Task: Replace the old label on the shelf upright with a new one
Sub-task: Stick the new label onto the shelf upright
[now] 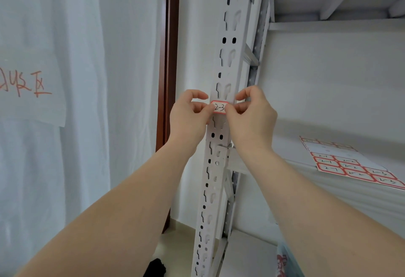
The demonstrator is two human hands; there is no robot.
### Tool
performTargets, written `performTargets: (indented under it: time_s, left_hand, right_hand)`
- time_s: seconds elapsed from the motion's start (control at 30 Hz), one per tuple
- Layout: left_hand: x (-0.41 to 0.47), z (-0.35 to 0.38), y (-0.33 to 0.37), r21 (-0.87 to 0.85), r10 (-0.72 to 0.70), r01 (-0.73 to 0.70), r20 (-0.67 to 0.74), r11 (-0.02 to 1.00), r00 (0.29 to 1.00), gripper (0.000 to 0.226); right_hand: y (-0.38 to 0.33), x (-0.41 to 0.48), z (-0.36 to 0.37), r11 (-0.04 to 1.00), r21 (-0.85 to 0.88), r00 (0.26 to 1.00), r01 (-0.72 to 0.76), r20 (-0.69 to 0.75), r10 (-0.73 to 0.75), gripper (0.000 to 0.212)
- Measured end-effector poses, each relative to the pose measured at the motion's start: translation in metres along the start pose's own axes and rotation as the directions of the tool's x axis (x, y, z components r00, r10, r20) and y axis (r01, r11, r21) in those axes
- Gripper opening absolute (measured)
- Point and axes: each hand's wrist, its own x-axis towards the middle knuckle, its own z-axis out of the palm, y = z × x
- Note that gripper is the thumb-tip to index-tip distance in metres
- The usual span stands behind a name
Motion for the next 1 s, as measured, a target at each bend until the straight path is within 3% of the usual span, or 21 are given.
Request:
performTargets:
  time_s: [0.4, 0.77, 0.83, 0.93, 1.0]
  left_hand:
    - [0.002, 0.004, -0.005, -0.025, 0.027, -0.028, -0.042, 0.999, 0.999, 0.019]
    - [0.007, 0.006, -0.017, 0.111, 0.107, -0.095, -0.109, 0.989, 0.988, 0.016]
    - [0.006, 0.007, -0.019, 0.088, 0.059, -0.052, -0.09, 0.995, 0.994, 0.013]
    - [0.005, 0.012, -0.018, 0.075, -0.008, 0.005, 0.035, 0.997, 0.999, 0.036]
    - [0.005, 0.017, -0.016, 0.048, -0.007, 0.003, 0.081, 0.999, 0.997, 0.031]
  right_hand:
    - [-0.001, -0.002, 0.007, 0.993, -0.113, 0.998, 0.04, -0.036, -0.044, 0.017]
    - [0.007, 0.0, 0.006, 0.977, -0.209, 0.996, 0.043, -0.073, -0.059, 0.012]
    - [0.013, 0.001, 0.006, 0.986, -0.163, 0.996, 0.017, -0.082, -0.03, 0.02]
    - [0.02, 0.002, 0.013, 0.986, -0.165, 1.0, -0.021, 0.016, 0.024, 0.045]
    - [0.022, 0.005, 0.017, 0.982, -0.188, 0.997, -0.019, 0.069, 0.032, 0.049]
